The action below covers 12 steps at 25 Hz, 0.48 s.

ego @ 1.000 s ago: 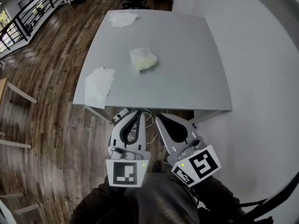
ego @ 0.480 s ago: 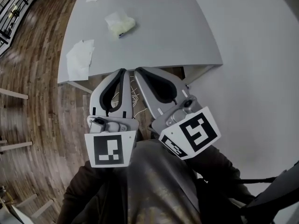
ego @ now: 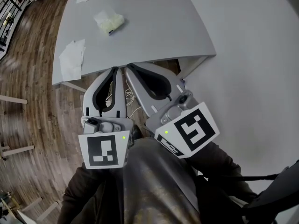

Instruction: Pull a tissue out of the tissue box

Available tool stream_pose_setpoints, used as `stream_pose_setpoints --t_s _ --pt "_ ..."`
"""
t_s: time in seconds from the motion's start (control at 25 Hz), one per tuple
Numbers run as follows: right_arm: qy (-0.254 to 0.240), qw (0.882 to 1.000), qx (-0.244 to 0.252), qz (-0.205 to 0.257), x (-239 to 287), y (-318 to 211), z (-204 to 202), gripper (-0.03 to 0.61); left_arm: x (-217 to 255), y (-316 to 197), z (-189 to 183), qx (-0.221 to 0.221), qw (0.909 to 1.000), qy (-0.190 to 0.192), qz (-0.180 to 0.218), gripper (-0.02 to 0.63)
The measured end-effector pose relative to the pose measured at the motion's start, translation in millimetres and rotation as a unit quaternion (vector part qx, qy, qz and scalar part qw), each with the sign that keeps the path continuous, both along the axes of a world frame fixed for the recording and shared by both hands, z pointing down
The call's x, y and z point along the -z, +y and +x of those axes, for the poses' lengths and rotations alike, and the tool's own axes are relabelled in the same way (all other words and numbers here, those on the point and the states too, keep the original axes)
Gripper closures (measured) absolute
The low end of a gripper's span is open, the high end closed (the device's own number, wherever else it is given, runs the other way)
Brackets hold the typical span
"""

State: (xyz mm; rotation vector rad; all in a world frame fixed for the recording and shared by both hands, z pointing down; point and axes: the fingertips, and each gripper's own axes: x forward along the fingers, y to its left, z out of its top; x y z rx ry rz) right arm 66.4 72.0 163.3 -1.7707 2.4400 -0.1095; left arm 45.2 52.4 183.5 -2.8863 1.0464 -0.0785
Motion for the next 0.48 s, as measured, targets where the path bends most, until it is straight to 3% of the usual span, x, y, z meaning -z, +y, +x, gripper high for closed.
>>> stream_pose_setpoints --t_s 0.48 --pt "0.002 1.000 0.003 0.005 10 16 -3 0.578 8 16 -4 0.006 1.0000 0.002 0.003 0.615"
